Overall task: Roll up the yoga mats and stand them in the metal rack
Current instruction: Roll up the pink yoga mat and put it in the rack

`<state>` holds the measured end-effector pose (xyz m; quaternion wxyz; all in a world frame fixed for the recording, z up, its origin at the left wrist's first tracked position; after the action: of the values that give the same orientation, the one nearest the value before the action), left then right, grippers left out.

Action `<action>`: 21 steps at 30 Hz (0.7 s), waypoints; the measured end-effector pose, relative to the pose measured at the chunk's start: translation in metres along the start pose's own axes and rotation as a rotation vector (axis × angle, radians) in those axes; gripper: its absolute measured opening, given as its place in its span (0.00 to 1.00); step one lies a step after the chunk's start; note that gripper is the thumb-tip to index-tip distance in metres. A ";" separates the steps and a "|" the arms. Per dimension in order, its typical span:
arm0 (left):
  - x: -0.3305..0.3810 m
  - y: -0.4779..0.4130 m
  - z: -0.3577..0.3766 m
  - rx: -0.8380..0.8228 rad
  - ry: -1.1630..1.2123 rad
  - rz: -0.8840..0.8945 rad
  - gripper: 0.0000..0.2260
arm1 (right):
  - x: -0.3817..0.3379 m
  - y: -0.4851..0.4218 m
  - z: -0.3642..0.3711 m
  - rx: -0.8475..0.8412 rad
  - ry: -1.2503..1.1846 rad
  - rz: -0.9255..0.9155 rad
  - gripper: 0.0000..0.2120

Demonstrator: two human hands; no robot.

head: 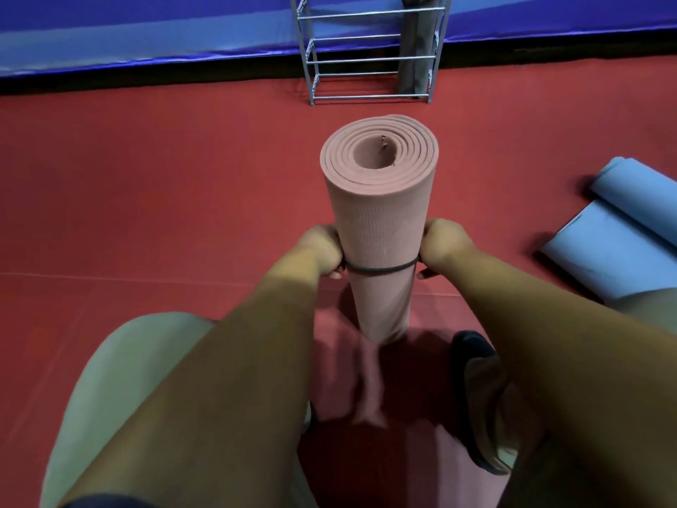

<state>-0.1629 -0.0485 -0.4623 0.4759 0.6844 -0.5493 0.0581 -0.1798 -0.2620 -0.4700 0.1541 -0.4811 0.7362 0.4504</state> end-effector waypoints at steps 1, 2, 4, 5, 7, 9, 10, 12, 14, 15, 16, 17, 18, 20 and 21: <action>-0.006 -0.003 0.005 0.010 -0.055 0.023 0.14 | 0.004 -0.002 0.004 0.001 0.023 -0.013 0.12; -0.012 -0.005 0.009 0.031 -0.113 0.047 0.13 | 0.010 -0.005 0.009 0.001 0.045 -0.023 0.12; -0.022 -0.009 0.015 0.092 -0.204 0.093 0.12 | 0.021 -0.014 0.017 0.005 0.071 -0.036 0.13; -0.023 -0.009 0.016 0.115 -0.212 0.122 0.11 | 0.026 -0.018 0.021 0.001 0.084 -0.033 0.14; -0.024 -0.013 0.016 0.129 -0.251 0.161 0.07 | 0.035 -0.027 0.025 -0.004 0.084 -0.027 0.14; -0.025 -0.021 0.016 0.152 -0.254 0.149 0.09 | 0.030 -0.024 0.023 -0.004 0.055 -0.020 0.12; -0.025 -0.024 0.015 0.160 -0.186 0.125 0.11 | 0.027 -0.022 0.021 0.000 0.027 -0.005 0.11; -0.028 -0.032 0.015 0.159 0.011 0.050 0.14 | 0.026 -0.019 0.018 -0.004 -0.085 0.055 0.10; -0.031 -0.036 0.014 0.143 0.187 -0.055 0.12 | 0.028 -0.022 0.016 -0.015 -0.177 0.086 0.08; -0.031 -0.035 0.014 0.139 0.266 -0.091 0.10 | 0.028 -0.022 0.016 -0.026 -0.206 0.095 0.07; -0.031 -0.034 0.015 0.141 0.338 -0.116 0.10 | 0.029 -0.024 0.015 -0.028 -0.246 0.107 0.07; -0.030 -0.030 0.015 0.134 0.411 -0.136 0.10 | 0.029 -0.023 0.014 -0.034 -0.303 0.122 0.07; -0.029 -0.027 0.017 0.122 0.474 -0.154 0.10 | 0.028 -0.023 0.014 -0.044 -0.353 0.129 0.05; -0.028 -0.022 0.019 0.092 0.583 -0.187 0.11 | 0.026 -0.021 0.016 -0.088 -0.466 0.137 0.04; -0.027 -0.019 0.020 0.078 0.637 -0.199 0.12 | 0.026 -0.019 0.017 -0.112 -0.539 0.148 0.07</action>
<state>-0.1666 -0.0447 -0.5005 0.6005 0.6998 -0.3008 0.2434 -0.1800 -0.2653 -0.5065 0.2842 -0.2966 0.6757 0.6121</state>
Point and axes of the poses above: each hand's wrist, its own y-axis away from the middle knuckle, its own z-axis out of the palm, x = y × z, the point moved 2 cm from there along -y, towards the middle knuckle, and after that the axes turned 4 degrees about -x, right-handed, at the moved point
